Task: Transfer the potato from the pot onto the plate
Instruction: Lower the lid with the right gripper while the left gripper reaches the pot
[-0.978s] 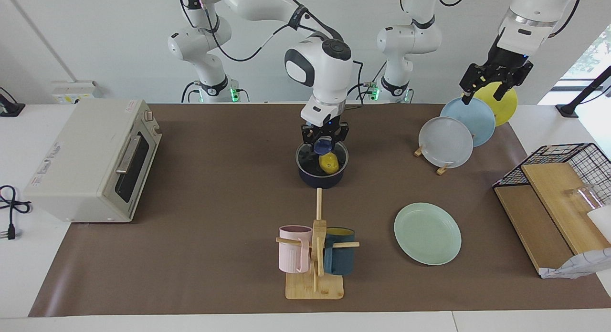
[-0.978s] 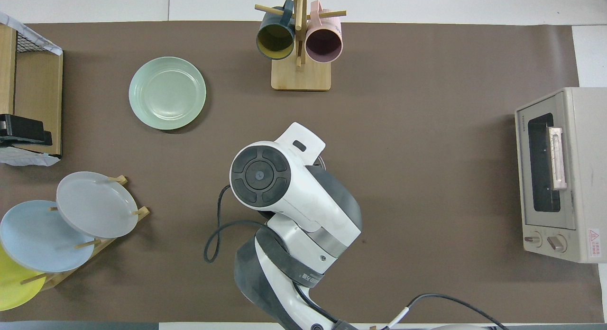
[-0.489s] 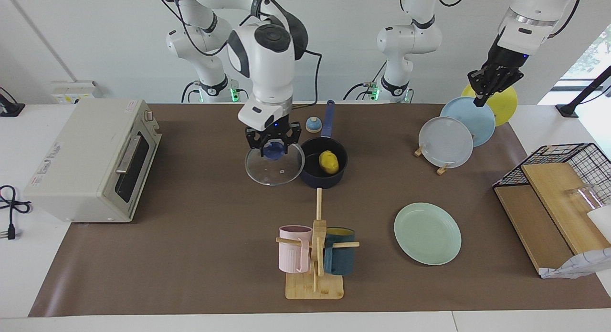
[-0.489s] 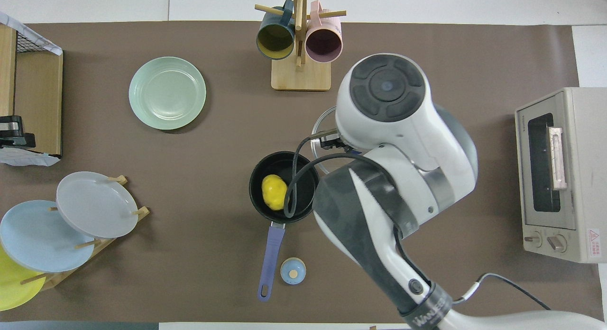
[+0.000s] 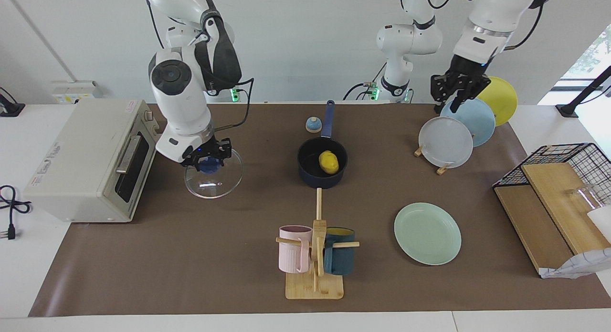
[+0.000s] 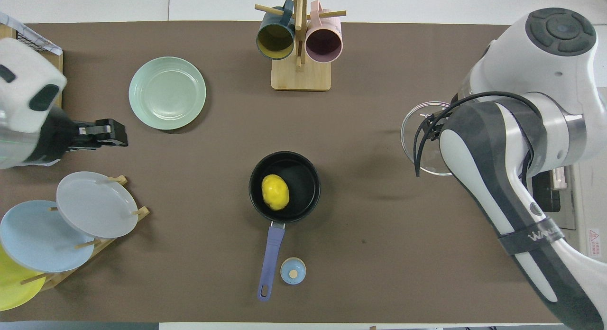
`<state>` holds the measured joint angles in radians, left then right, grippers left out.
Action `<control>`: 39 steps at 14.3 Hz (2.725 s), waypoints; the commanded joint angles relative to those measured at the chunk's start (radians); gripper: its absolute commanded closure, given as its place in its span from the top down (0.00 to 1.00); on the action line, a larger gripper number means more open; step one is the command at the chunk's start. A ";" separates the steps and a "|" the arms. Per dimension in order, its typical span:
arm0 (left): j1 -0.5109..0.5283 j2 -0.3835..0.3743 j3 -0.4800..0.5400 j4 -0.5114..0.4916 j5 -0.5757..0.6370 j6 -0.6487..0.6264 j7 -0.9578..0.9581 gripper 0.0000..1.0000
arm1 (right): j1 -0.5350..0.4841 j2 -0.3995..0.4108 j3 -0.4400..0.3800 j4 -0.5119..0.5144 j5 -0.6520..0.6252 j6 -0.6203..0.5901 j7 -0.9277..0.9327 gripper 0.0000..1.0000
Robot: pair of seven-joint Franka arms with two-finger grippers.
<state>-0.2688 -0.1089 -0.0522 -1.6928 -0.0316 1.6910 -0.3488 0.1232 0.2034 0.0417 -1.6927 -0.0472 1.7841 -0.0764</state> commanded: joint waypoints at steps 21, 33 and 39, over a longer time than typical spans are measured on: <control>-0.372 0.288 0.017 -0.284 -0.079 0.530 -0.502 1.00 | -0.129 0.008 0.007 -0.384 -0.013 0.577 -0.145 0.52; -0.417 0.380 0.020 -0.294 -0.005 0.595 -0.618 1.00 | -0.126 0.010 0.012 -0.349 -0.069 0.545 -0.099 1.00; -0.423 0.396 0.020 -0.294 0.007 0.613 -0.633 1.00 | -0.132 -0.097 0.014 -0.135 0.007 0.098 0.023 1.00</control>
<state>-0.6661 0.2746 -0.0518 -1.9742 -0.0459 2.2687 -0.9553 0.0054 0.1540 0.0468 -1.8981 -0.0858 2.0315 -0.0753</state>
